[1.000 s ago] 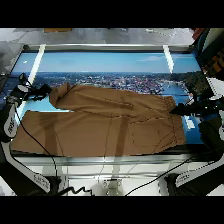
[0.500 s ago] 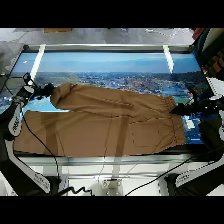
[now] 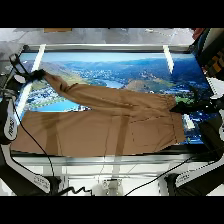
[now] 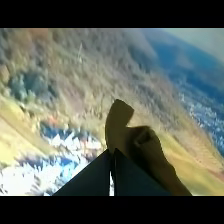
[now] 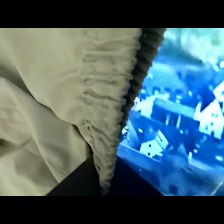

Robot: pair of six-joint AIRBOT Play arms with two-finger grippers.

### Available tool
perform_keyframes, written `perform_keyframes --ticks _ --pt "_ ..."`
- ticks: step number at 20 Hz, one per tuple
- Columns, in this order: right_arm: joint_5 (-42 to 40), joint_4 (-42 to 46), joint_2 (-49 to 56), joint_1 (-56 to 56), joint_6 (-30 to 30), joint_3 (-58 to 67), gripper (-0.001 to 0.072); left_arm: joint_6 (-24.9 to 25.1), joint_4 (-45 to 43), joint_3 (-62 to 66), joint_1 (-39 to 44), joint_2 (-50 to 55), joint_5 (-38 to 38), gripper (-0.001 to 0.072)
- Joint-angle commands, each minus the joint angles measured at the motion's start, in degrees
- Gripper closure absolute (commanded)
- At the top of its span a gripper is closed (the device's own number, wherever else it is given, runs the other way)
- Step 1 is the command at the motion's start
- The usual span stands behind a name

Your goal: Fold the clothes and pants, and hang the long-sleeved shirts on hangers.

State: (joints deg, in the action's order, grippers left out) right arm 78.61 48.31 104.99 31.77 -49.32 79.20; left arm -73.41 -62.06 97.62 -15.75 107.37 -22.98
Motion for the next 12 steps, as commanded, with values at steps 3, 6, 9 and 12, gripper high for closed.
perform_keyframes --ticks 3,6,9,12 --pt "-1.3 -0.5 -0.1 0.0 -4.9 4.4 0.0679 2.7 -7.8 3.5 -0.5 -4.0 -3.9 0.0694" --pt "-6.7 -0.3 -0.1 0.0 -8.9 4.4 0.0679 2.7 -15.3 3.5 -1.5 -4.2 -17.7 0.0694" --pt "-10.5 -1.7 -0.1 -0.4 -10.3 4.4 0.0679 -1.5 -22.4 3.6 -2.3 -4.7 -21.3 0.0695" --pt "-14.0 -5.2 -0.1 -1.9 -10.3 4.4 0.0679 -3.1 -22.4 3.7 -2.4 -7.2 -12.7 0.0694"
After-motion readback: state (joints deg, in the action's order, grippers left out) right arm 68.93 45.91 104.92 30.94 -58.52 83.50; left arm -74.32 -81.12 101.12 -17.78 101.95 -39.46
